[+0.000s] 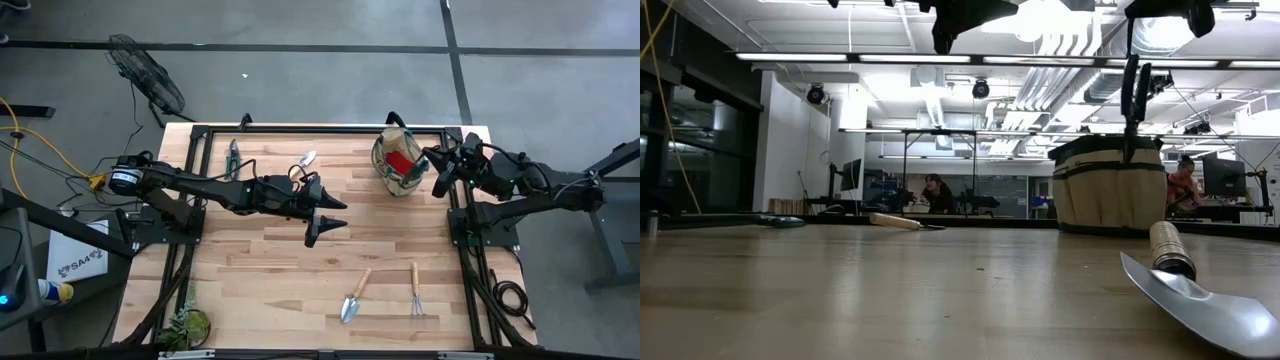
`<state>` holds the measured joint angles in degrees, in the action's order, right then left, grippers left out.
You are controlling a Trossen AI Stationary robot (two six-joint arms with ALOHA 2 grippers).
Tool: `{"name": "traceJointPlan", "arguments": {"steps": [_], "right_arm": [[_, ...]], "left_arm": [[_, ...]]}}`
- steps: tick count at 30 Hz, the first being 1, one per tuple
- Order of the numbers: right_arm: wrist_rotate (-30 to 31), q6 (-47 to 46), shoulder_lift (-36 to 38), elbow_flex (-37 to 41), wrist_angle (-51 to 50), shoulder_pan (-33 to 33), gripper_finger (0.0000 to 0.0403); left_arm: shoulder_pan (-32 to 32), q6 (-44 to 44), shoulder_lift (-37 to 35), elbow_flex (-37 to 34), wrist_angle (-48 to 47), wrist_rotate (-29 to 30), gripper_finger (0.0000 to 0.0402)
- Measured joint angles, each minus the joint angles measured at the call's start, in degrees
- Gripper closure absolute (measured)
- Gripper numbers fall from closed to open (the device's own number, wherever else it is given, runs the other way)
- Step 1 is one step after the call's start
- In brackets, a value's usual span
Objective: Pick & Place Garden tools in Gardening bag
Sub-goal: Put the bottom shear scissor into the gardening bag
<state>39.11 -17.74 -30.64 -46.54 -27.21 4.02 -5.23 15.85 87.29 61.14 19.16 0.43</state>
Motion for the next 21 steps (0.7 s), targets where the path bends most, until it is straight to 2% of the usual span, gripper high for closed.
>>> {"name": "traceJointPlan", "arguments": {"steps": [21], "right_arm": [[4.40,0.95,4.26,-0.02,-2.72,-0.01,0.0399]], "left_arm": [[-0.02,0.97,0.00,0.00,0.00,-0.02,0.0171]]}}
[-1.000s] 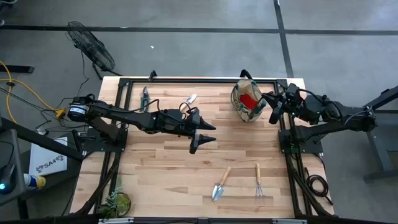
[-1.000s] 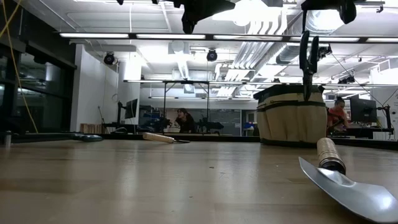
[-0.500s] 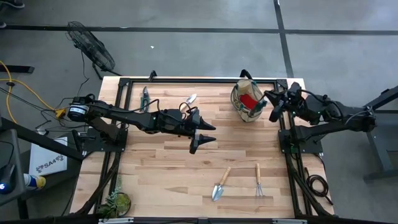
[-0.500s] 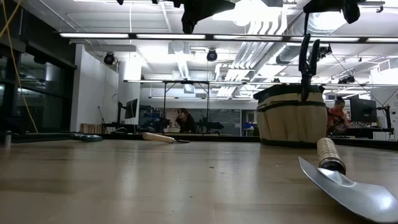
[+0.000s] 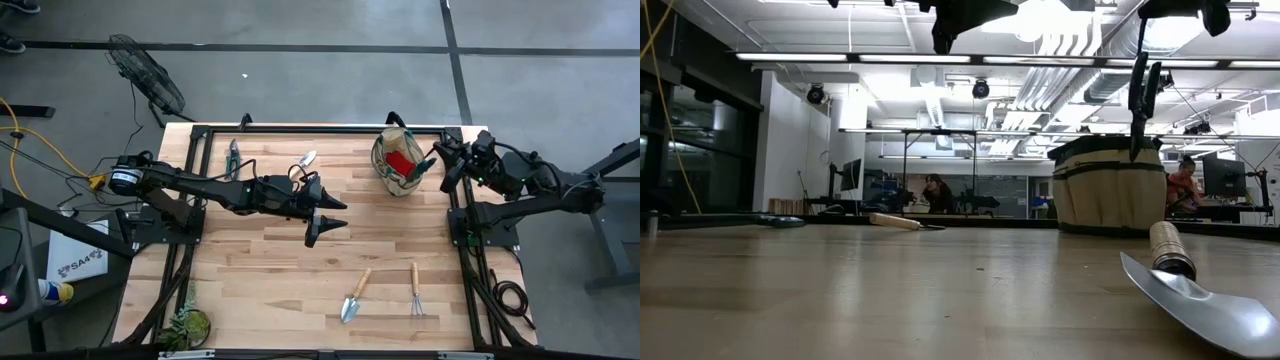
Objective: Pick & Place Garden tools in Gardening bag
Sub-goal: Put the bottom shear scissor into the gardening bag
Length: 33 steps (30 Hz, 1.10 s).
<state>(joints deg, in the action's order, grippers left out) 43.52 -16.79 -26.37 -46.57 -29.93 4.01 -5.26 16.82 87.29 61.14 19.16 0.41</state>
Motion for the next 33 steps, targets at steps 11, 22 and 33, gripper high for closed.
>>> {"name": "traceJointPlan", "arguments": {"steps": [11,22,33], "right_arm": [[1.82,-0.78,0.62,-0.02,-4.62,0.01,0.0399],[1.40,-1.62,-2.51,-0.02,-6.32,0.01,0.0399],[2.81,-6.88,-9.37,0.00,-7.04,0.01,0.0399]], "left_arm": [[0.00,0.02,0.00,0.00,0.00,0.00,0.0172],[0.00,0.02,0.00,0.00,0.02,0.02,0.0172],[0.00,0.02,0.00,0.00,0.00,0.00,0.0172]]}}
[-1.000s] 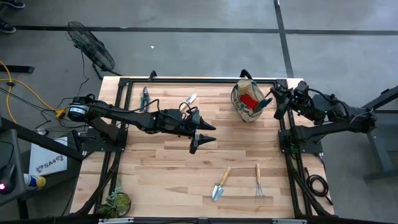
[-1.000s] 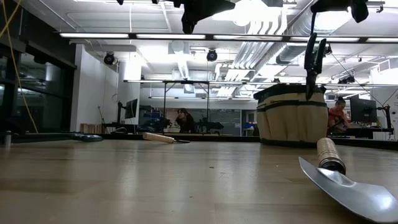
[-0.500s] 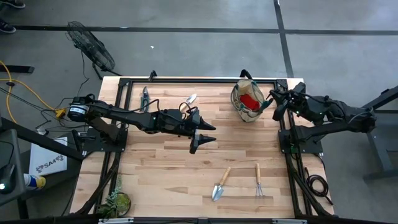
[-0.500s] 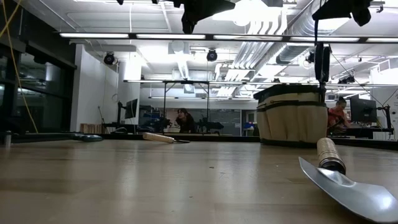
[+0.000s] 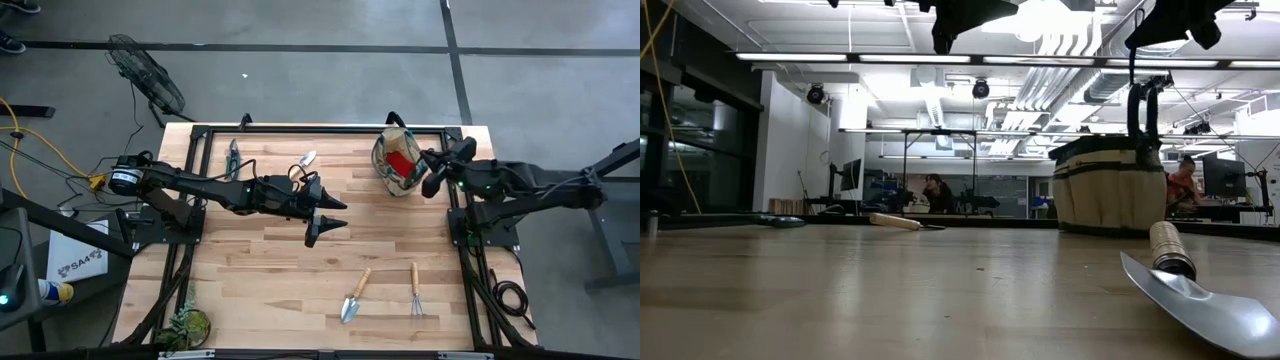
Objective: Pick & Place Garden tools in Gardening bag
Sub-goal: Put the bottom shear scissor into the gardening bag
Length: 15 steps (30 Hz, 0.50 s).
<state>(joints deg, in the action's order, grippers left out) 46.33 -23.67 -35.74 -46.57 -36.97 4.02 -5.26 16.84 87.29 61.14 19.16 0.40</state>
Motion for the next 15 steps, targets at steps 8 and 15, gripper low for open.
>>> {"name": "traceJointPlan", "arguments": {"steps": [8,15], "right_arm": [[4.34,-1.07,-0.96,0.00,-2.55,-0.01,0.0399],[7.71,-0.10,-0.64,0.02,-1.60,-0.01,0.0399]], "left_arm": [[0.00,0.24,0.00,0.00,0.00,0.00,0.0172],[0.00,0.23,0.00,0.00,-0.03,-1.30,0.0172]]}}
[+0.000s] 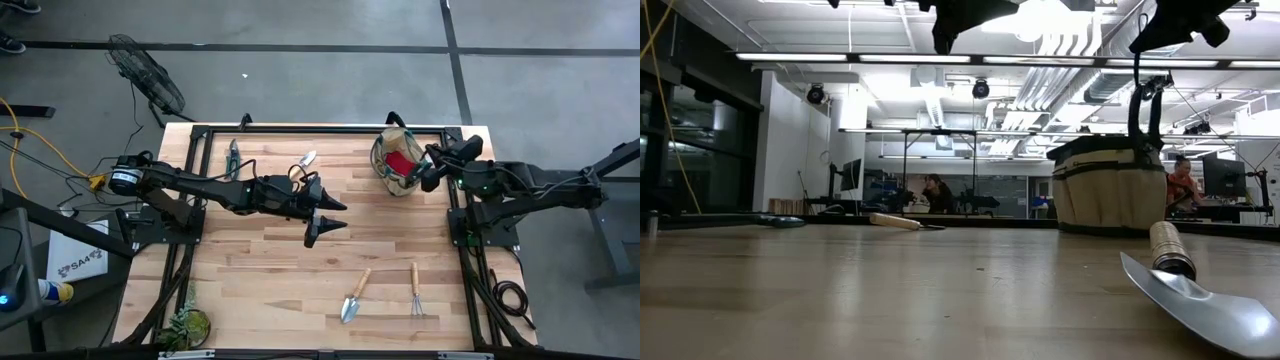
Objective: Pick & Place Garden tools in Gardening bag
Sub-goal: Put the bottom shear scissor into the gardening bag
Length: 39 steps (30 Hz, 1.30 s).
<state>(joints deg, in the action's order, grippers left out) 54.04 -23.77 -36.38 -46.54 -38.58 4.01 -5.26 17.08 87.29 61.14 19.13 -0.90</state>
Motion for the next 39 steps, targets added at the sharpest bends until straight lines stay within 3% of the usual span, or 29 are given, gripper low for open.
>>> {"name": "traceJointPlan", "arguments": {"steps": [13,22,39], "right_arm": [[-2.83,-4.25,-2.79,0.00,-4.91,-0.54,0.0399],[-8.76,-5.98,-3.50,0.00,-7.54,-3.29,0.0399],[-19.20,12.43,-4.48,0.00,0.49,-11.97,0.0399]], "left_arm": [[0.00,-0.02,0.00,0.00,-0.01,-1.30,0.0172],[0.00,-0.03,0.00,0.00,-0.01,-1.33,0.0172],[0.00,-0.04,0.00,0.00,0.01,-4.95,0.0172]]}}
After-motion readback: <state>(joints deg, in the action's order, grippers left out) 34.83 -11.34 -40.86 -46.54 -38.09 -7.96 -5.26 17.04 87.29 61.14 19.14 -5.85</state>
